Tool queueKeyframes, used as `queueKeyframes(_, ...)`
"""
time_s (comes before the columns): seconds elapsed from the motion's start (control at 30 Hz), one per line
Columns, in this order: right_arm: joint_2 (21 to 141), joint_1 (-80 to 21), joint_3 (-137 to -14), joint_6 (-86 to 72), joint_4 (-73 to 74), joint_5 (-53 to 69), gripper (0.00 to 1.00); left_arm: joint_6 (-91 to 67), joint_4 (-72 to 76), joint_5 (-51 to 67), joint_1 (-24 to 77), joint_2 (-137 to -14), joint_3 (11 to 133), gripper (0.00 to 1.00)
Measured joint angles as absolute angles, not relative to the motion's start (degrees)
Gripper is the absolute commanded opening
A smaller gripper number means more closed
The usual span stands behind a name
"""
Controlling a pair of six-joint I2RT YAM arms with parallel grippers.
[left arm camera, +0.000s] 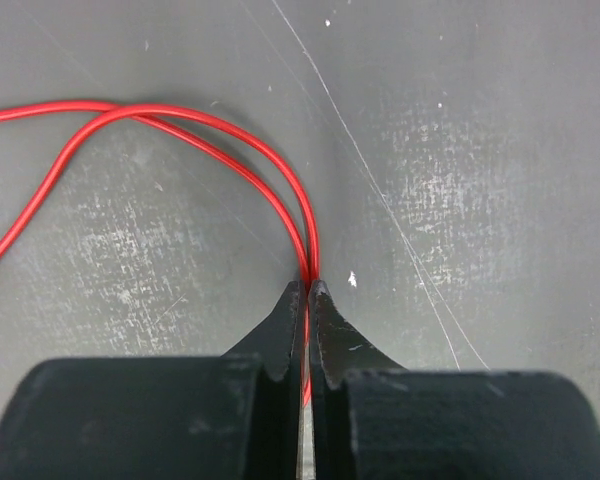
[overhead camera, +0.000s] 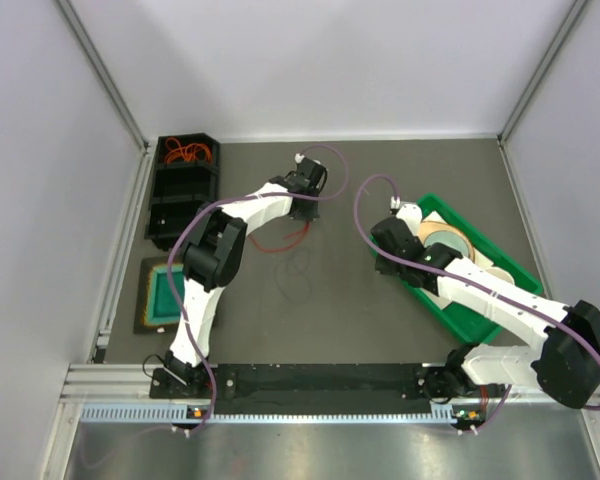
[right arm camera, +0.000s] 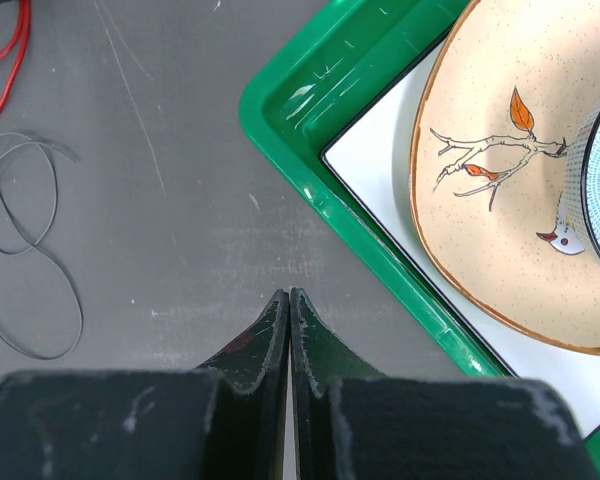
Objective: Untangle the cables
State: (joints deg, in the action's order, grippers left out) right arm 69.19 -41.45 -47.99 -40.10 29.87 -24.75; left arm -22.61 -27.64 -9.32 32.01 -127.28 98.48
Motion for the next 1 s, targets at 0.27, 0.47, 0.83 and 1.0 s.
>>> queueKeyframes(0.27,69.19,-41.45,-47.99,-40.12,29.85,-24.75,0.0,-22.33,-28.16,-9.65,31.97,-125.86,97.51,0.0)
queueKeyframes(0.47,69.19,-41.45,-47.99,-40.12,29.85,-24.75,0.0,-22.35,-28.49,-9.21,31.9,-121.36,96.2,0.0)
queueKeyframes(0.83,69.08,-41.45,-47.99,-40.12,29.85,-24.77,0.0,-22.35,-28.58,-8.82,31.9,-114.67,96.07,0.0)
queueKeyframes(1.0,69.06,-41.45,-47.99,-40.14,29.82,-24.75,0.0,-22.02,-28.6,-9.28,31.9,-110.06,95.96,0.0)
